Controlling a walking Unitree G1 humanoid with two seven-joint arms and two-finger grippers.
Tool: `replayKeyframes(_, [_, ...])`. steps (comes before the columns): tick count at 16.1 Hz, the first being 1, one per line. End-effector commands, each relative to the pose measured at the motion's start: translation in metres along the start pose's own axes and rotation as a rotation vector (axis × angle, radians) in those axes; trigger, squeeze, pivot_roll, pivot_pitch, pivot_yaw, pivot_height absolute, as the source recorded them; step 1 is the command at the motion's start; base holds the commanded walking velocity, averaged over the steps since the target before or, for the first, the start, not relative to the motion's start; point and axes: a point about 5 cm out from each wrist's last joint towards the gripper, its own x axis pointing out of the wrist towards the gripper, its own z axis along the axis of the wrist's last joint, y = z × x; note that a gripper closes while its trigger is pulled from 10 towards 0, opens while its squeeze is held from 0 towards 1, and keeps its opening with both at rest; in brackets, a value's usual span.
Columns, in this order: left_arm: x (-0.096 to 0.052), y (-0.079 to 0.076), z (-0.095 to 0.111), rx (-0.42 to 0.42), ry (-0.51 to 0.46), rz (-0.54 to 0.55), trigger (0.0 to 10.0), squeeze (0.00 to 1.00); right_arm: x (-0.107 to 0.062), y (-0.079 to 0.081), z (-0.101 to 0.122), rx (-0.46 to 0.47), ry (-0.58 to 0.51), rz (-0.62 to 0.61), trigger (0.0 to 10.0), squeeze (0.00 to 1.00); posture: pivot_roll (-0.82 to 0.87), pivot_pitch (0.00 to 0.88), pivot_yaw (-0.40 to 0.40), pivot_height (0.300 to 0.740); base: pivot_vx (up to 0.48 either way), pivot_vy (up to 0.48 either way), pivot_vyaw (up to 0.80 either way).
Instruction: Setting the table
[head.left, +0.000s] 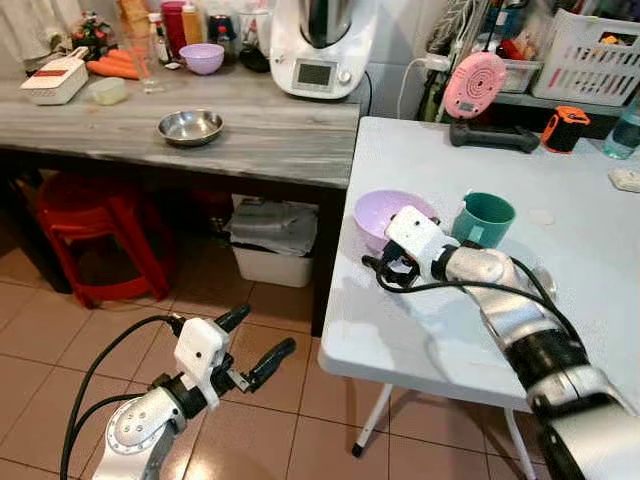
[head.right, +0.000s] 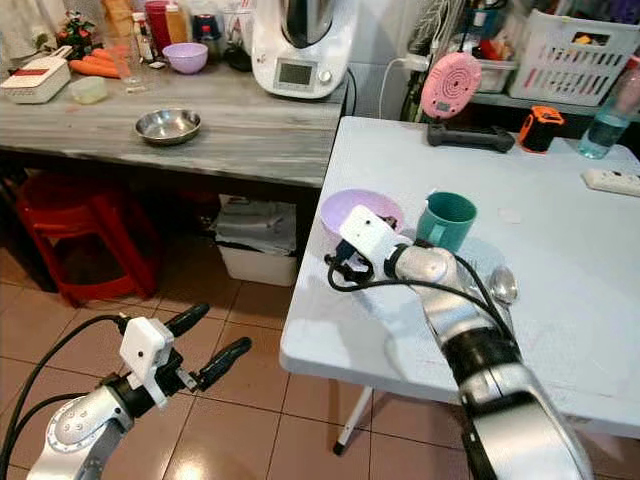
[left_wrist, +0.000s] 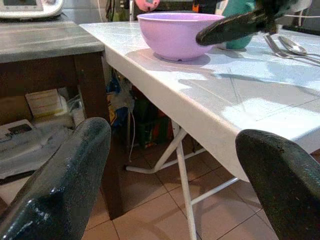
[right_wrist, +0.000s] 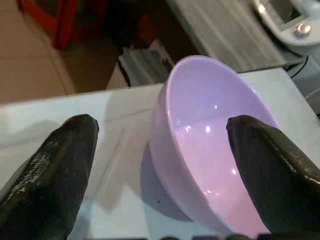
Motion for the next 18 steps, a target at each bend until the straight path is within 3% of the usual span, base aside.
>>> replayKeyframes(1, [0.0,0.002,0.002,0.009,-0.018,-0.003,10.0,0.0,-0.001,-0.008,0.001,-0.037,0.012,0.005,10.0,0.0,0.02,0.008,-0.037,0.74,0.0,0.0,0.0])
replayKeyframes(4, [0.0,0.002,0.001,0.008,-0.022,-0.003,10.0,0.0,-0.006,-0.021,-0.012,-0.065,0.062,-0.024,9.8,0.0,0.02,0.007,-0.036,0.74,0.0,0.0,0.0])
replayKeyframes(5, [0.0,0.002,0.001,0.008,-0.023,-0.003,10.0,0.0,-0.008,-0.023,-0.017,-0.061,0.08,-0.038,0.0,0.0,0.03,0.005,-0.034,0.74,0.0,0.0,0.0])
replayKeyframes(11, [0.002,0.002,0.002,0.017,-0.023,-0.001,10.0,0.0,-0.008,-0.017,-0.033,-0.089,0.116,-0.023,0.0,0.0,0.04,0.006,-0.031,0.74,0.0,0.0,0.0])
replayKeyframes(18, [0.002,0.003,0.002,0.025,-0.013,0.015,10.0,0.0,-0.007,-0.016,-0.033,-0.155,0.11,-0.024,0.0,0.0,0.05,0.0,-0.034,0.74,0.0,0.0,0.0])
